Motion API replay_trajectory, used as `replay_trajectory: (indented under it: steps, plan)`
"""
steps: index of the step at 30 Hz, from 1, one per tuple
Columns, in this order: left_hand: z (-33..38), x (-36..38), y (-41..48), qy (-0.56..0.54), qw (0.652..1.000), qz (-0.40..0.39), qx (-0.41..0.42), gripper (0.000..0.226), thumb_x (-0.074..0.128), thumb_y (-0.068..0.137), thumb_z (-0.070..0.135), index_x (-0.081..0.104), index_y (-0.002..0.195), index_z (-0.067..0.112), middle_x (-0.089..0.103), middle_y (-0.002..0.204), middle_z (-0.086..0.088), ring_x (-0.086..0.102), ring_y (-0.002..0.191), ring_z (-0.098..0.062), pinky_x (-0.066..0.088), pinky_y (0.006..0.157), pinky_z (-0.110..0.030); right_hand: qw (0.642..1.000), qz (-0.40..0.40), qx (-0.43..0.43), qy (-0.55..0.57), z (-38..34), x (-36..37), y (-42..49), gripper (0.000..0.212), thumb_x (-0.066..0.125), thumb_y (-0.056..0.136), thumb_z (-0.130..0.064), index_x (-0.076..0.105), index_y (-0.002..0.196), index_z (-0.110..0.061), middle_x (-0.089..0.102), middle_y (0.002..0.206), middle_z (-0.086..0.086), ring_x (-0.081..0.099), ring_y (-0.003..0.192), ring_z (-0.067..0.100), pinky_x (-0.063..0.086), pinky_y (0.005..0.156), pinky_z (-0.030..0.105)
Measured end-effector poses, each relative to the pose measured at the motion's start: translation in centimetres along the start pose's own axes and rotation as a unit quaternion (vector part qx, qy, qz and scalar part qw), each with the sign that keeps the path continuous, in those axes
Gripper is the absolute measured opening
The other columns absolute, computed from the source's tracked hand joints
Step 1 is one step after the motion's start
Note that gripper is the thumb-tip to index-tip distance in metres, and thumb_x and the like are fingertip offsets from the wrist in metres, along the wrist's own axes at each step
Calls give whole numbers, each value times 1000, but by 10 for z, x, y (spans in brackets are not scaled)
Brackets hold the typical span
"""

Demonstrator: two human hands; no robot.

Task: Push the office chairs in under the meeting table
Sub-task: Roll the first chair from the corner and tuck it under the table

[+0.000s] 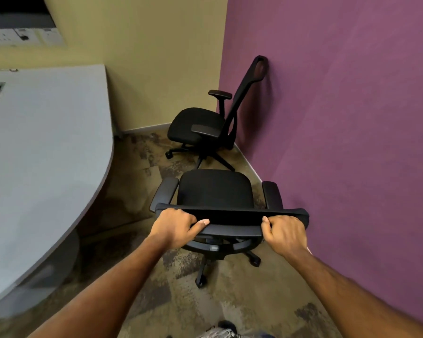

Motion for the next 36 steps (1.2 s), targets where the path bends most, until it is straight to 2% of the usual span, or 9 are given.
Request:
replay_trajectory:
  steps: [7,13,16,19,24,28,31,33,36]
  plan:
    - [5,-1,-23,-5,998,8,-64,70,22,98,69,45,55,19,50,50,1,51,51,-18,47,59,-38,999,-24,-45,11,-3,6,19,48,45,90,-33,62,50,-12,61,52,3,56,49,29,43,62,37]
    - [-4,1,-48,-34,990,29,-134,68,27,97,68,49,57,18,49,49,2,49,50,-16,46,59,-38,983,51,-124,122,-20,10,34,41,41,90,-32,57,59,-11,55,60,1,53,59,25,47,64,41]
    - [-7,-1,-61,-53,985,47,-158,66,32,99,65,50,56,17,46,46,2,45,47,-15,41,58,-37,979,97,-113,140,-29,14,41,22,53,84,-30,67,86,-13,58,92,4,53,89,25,40,84,44]
    - [-11,-3,-76,-56,980,60,-184,65,34,99,63,45,53,18,42,44,4,40,44,-13,30,57,-34,985,65,-118,105,-45,22,49,33,55,82,-33,69,108,-19,62,117,3,55,112,25,35,101,48]
    - [-24,-3,-104,-69,965,70,-243,64,33,97,66,44,54,20,45,48,3,43,47,-13,28,55,-34,977,-28,-183,104,-79,31,64,44,40,87,-42,71,111,-22,72,112,-7,63,112,18,30,113,48]
    - [-35,-4,-122,-58,956,72,-278,62,32,92,73,60,67,22,59,61,5,57,59,-14,41,55,-33,969,-45,-221,102,-102,37,73,48,35,90,-48,70,115,-25,69,119,-6,58,122,17,22,118,47]
    - [-45,-16,-140,-12,956,184,-227,51,42,90,70,67,78,26,66,78,9,64,71,-13,46,56,-29,969,-37,-232,72,-121,39,80,35,49,98,-43,72,119,-27,56,144,5,37,145,24,7,121,56]
    - [-49,-18,-151,13,948,260,-183,46,54,89,67,69,88,24,67,94,6,65,90,-16,52,69,-31,972,-45,-217,72,-132,41,84,32,52,100,-43,71,121,-29,47,153,8,27,150,26,1,119,62]
    - [-64,-5,-160,-20,944,159,-287,83,40,81,87,59,133,26,56,140,0,49,133,-24,39,110,-45,978,-80,-170,91,-146,49,87,43,39,100,-54,66,127,-34,40,158,6,19,153,24,0,117,69]
Point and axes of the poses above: each hand's wrist, its own y-axis towards the middle knuckle, its own x-axis out of the palm, z = x × y, the point moved 4 cm from there along y, towards the middle knuckle
